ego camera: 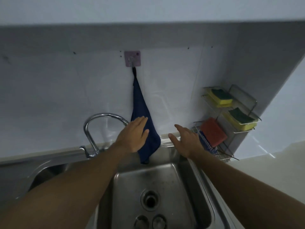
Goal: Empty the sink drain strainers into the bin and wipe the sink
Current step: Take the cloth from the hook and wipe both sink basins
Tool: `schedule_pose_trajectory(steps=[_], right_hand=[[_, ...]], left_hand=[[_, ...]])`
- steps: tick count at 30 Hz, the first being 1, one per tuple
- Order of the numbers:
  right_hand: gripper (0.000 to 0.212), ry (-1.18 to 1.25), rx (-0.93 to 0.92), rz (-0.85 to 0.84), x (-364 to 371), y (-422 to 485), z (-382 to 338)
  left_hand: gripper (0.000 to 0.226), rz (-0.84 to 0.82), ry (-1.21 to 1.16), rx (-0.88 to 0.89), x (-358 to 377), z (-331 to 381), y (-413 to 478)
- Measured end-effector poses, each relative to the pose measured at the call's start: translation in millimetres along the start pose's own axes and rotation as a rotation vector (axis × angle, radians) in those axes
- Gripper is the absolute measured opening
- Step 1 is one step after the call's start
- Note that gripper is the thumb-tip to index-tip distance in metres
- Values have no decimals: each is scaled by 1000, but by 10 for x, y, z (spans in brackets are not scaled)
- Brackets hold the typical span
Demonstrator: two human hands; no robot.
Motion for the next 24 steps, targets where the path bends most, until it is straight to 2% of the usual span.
schedule_pose_trajectory(steps=[5,12,17,20,24], right_hand=[[59,139,-56,76,-211,421,-678],[55,455,-77,101,-391,1061,-1443],[49,545,-82,164,-572,1501,-1828],[38,579,-88,176,-606,1683,-1962],[41,724,-28,181,-570,1839,-2004]], left_hand=[[59,174,70,74,-682,-341,274],[69,343,208,34,-1277,-771,727],[69,344,174,19,-1349,-907,1020],[70,345,192,-10,-1250,-990,1104],[73,368,270,-62,-1132,-1048,1181]])
Point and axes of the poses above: each hand's wrist, its own y-axis towards the middle knuckle, its own x-axis out of the palm, z = x × y, the point moved 5 cm from there along y, towards the middle knuckle, and after that the axes turned 3 degrees about z, right-handed, at the moved point
